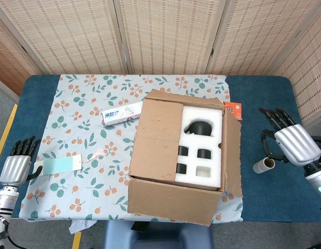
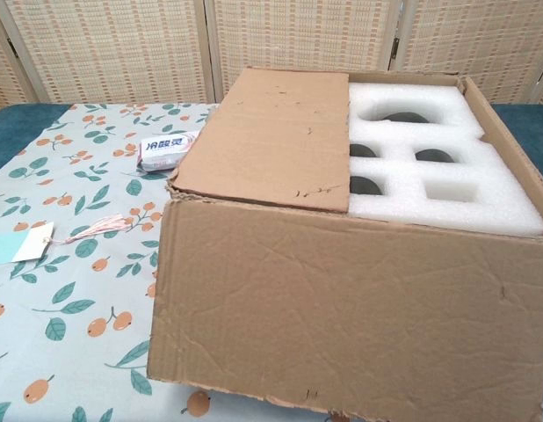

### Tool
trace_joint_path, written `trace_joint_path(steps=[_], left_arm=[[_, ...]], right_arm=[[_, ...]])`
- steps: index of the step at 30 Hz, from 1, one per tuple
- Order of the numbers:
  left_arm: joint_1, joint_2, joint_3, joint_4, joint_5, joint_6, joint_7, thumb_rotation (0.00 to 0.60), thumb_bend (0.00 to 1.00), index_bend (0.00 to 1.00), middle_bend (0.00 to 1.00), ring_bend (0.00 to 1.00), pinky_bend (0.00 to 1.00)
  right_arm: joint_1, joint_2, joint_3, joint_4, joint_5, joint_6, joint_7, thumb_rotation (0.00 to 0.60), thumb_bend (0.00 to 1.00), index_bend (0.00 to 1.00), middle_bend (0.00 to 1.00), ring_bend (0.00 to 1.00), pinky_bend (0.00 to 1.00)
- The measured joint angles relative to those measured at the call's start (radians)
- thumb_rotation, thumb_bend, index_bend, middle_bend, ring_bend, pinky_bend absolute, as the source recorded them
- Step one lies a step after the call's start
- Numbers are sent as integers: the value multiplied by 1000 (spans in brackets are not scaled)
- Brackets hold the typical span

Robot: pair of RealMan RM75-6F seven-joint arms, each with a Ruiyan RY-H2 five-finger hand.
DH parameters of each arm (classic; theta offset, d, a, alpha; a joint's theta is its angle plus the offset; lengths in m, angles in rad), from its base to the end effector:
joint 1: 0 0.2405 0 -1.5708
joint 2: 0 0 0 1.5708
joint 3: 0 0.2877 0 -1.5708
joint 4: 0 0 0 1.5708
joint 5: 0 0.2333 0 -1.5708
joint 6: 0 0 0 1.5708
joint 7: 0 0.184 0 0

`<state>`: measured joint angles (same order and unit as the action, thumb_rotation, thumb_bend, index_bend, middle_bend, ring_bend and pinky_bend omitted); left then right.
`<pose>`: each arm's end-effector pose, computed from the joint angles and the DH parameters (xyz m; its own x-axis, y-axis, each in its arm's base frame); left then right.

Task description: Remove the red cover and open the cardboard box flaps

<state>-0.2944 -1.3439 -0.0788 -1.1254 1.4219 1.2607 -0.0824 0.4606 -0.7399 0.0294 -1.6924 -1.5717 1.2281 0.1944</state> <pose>-0.4013 0.3228 0.1090 0.5378 0.0626 0.8407 0.8430 -0.0468 -0.5358 -0.2616 -0.3328 0.2324 0.5491 -0.0663 0.8331 -0.7988 -0.3348 0.4998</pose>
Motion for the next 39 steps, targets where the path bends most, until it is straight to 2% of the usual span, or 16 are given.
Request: trace_joint_path(steps=[4,7,8,11,13,15,17,22,27,33,39], left_arm=[[-11,30,5,-36,46,18,-21,600,406,8,9,0,0],[-38,86,12,-99,96,17,-37,600,560,63,21,0,0],[-50,108,13,-123,114,14,-45,600,635,107,26,0,0],[-109,193,18,-213,186,-12,-91,600,778,201,30,0,0],[-166,245,19,-260,229,-44,-135,600,856,237,32,0,0],[-226,270,16,-287,265,-84,-174,600,942,291,42,0,0],[-278,276,12,-296,293,-114,-205,600,987,347,50,0,0],[-411,252,-2,-283,351,-197,-266,600,1000,416,57,0,0],[-524,196,-17,-278,373,-294,-253,600,1000,466,58,0,0],[-632,126,-51,-295,354,-395,-161,600,1000,468,58,0,0],[-705,90,-97,-311,319,-433,-110,600,1000,472,58,0,0]], right_arm=[[-37,-46,-1,28,10,37,-16,373,754,459,0,0,0],[-86,-107,2,52,49,94,-69,384,774,434,0,0,0],[-103,-130,4,60,63,115,-87,384,783,426,0,0,0],[-159,-216,10,97,98,191,-111,387,789,423,0,0,0],[-192,-258,14,127,103,247,-91,388,800,423,0,0,0],[-223,-288,20,163,98,305,-48,395,822,423,0,0,0],[-248,-308,24,190,87,357,-12,396,828,423,0,0,0],[-306,-330,37,226,37,502,37,395,829,423,0,0,0],[-354,-336,58,270,1,609,165,396,833,423,0,0,0],[-375,-337,84,323,-8,634,315,396,834,423,0,0,0],[-382,-330,105,364,5,620,423,395,834,423,0,0,0]])
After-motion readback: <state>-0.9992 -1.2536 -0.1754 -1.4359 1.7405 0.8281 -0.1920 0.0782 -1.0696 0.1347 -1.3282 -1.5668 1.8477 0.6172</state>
